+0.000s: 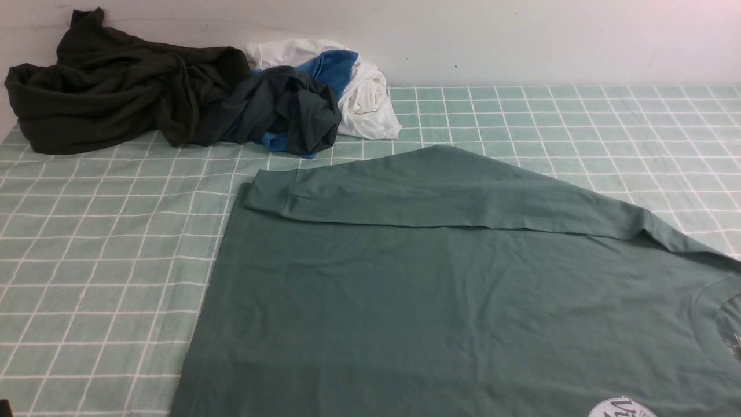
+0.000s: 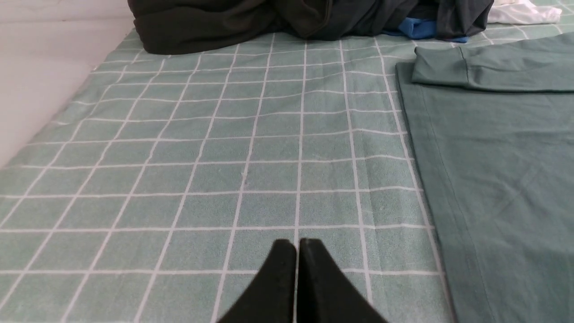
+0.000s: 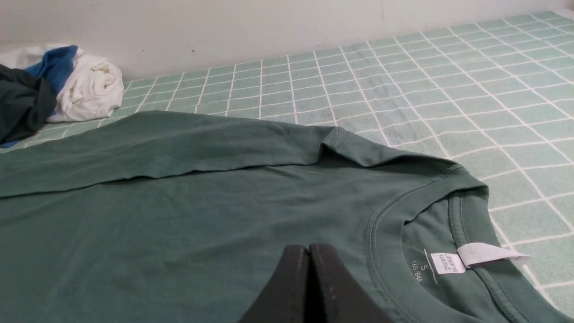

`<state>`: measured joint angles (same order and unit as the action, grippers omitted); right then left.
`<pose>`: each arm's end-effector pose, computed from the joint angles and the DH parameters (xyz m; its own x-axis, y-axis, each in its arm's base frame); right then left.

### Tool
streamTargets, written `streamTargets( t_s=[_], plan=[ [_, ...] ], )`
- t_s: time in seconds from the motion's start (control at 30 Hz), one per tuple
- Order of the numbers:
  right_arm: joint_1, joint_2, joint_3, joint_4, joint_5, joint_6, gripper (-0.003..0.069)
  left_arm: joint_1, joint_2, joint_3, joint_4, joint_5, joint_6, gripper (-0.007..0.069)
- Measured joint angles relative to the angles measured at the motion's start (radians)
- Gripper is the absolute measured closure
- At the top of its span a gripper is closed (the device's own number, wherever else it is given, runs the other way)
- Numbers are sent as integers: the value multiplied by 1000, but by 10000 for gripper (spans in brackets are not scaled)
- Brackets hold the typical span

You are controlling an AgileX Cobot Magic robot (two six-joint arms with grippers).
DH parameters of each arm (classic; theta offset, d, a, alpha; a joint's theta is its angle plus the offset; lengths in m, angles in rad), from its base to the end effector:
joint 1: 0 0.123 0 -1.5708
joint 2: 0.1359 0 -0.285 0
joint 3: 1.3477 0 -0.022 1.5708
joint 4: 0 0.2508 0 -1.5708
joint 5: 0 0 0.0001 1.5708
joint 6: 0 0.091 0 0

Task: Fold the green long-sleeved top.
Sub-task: Use the left arm to clamp the cuff closest to it

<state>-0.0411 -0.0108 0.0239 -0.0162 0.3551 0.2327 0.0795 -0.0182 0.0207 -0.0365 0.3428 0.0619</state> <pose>0.0530 -0.0027 0.1737 -0.2605 0.2267 -0.9385 0.1052 0.9729 0.2058 0.0529 0.0031 0.1763 -0.2560 0.0072 -0.9666 -0.0606 0.9979 0.0235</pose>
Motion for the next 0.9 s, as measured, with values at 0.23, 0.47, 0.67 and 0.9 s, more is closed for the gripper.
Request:
streamTargets(
  t_s=[0.23,0.47,0.67,0.9],
  plan=[
    [0,0,0,16,0,13,673,0,0,8,-395,-38,-278,627],
    [0,0,1,350,-7,166,673,0,0,8,-711,-57,-390,627],
    [0,0,1,674,-38,223,673,0,0,8,-728,-58,-377,627],
    [0,0,1,661,-60,217,673,0,0,-29,-731,-40,-198,627]
  ],
)
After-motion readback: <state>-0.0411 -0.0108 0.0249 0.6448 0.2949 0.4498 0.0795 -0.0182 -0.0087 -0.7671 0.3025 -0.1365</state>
